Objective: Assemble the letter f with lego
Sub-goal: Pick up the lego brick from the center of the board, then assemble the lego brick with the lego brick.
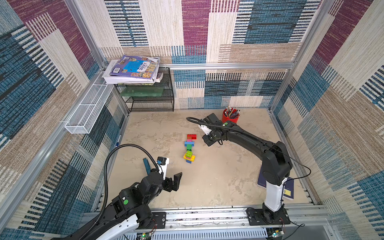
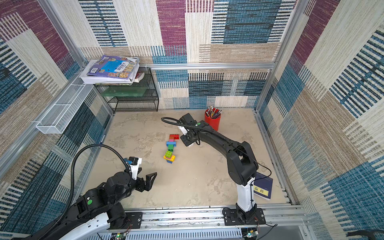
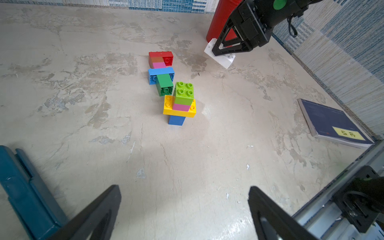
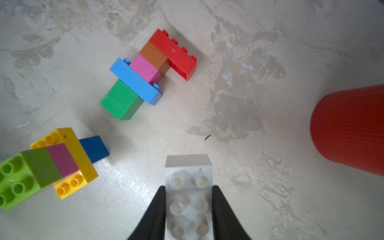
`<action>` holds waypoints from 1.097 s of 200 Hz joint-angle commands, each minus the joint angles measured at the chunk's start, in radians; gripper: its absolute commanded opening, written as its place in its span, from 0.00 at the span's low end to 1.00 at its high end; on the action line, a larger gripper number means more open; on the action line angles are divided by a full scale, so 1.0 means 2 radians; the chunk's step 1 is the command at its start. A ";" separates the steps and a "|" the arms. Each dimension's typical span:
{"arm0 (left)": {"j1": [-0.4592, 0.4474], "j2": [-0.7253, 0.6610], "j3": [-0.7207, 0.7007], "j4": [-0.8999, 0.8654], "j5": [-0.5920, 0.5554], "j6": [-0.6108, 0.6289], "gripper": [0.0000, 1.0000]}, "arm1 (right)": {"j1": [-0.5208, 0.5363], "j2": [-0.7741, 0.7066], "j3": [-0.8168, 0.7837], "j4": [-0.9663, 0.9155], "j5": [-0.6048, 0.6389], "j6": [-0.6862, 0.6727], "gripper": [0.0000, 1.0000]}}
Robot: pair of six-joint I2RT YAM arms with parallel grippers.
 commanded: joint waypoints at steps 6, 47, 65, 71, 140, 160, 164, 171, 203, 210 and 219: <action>0.000 0.009 0.022 -0.031 -0.028 -0.006 0.99 | 0.019 0.012 0.039 -0.049 0.006 -0.030 0.28; 0.000 0.012 0.027 -0.040 -0.026 -0.017 0.99 | 0.061 0.025 0.083 -0.087 0.028 -0.070 0.28; 0.001 0.009 0.021 -0.039 -0.026 -0.019 0.99 | 0.076 0.027 0.094 -0.096 0.031 -0.082 0.28; 0.000 0.007 0.019 -0.040 -0.026 -0.019 0.99 | 0.081 0.028 0.096 -0.098 0.032 -0.086 0.28; 0.000 -0.012 -0.001 -0.030 -0.025 -0.019 0.99 | 0.111 0.037 0.112 -0.105 0.029 -0.124 0.27; 0.000 -0.016 -0.009 -0.023 -0.024 -0.018 0.99 | 0.113 0.044 0.124 -0.110 0.018 -0.132 0.27; 0.001 -0.017 -0.010 -0.022 -0.024 -0.018 0.99 | 0.114 0.046 0.126 -0.111 0.017 -0.133 0.27; 0.000 -0.016 -0.011 -0.021 -0.024 -0.018 0.99 | 0.115 0.048 0.128 -0.111 0.017 -0.135 0.27; 0.000 -0.017 -0.013 -0.019 -0.025 -0.016 0.99 | 0.119 0.058 0.143 -0.117 0.004 -0.142 0.27; 0.000 -0.017 -0.014 -0.019 -0.025 -0.016 0.99 | 0.120 0.060 0.147 -0.120 0.001 -0.143 0.27; 0.000 -0.017 -0.015 -0.018 -0.024 -0.016 0.99 | 0.122 0.063 0.150 -0.123 -0.001 -0.144 0.27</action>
